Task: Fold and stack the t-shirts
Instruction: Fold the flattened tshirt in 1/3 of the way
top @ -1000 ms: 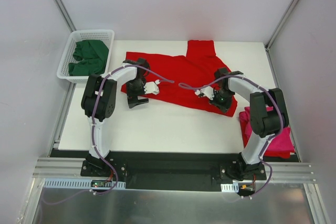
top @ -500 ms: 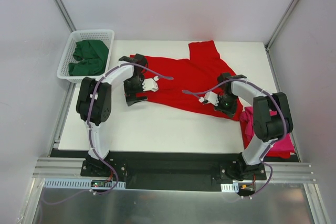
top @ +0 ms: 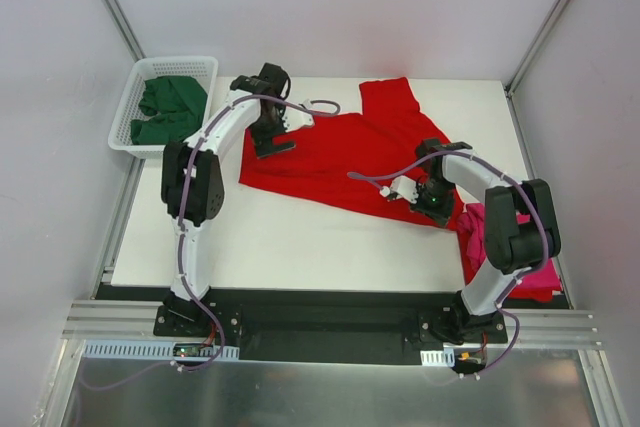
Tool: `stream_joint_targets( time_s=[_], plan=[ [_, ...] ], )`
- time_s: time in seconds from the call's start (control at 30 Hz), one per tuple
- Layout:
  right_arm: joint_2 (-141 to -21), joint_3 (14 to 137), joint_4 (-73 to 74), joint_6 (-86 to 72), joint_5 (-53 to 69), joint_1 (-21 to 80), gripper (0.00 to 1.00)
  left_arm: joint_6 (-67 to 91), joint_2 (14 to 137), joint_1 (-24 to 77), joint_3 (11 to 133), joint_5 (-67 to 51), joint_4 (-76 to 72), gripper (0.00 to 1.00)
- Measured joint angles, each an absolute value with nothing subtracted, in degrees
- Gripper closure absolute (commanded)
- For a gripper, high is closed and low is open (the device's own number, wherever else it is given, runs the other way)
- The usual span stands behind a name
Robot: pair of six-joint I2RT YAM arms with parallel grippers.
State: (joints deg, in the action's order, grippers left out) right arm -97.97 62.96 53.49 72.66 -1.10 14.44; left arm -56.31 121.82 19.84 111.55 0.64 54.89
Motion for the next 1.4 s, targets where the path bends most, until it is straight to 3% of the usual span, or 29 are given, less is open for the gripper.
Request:
stream_joint_targets(
  time_s=[0.5, 1.4],
  plan=[
    [-97.1, 63.1, 54.3, 72.5, -1.1, 14.4, 0.99, -56.4, 131.2, 19.8, 108.1, 1.7, 53.6, 0.01],
    [-97.2, 63.8, 57.5, 73.4, 0.8, 14.4, 0.99, -54.3, 114.7, 19.6, 82.1, 2.4, 44.4, 0.01]
  ],
)
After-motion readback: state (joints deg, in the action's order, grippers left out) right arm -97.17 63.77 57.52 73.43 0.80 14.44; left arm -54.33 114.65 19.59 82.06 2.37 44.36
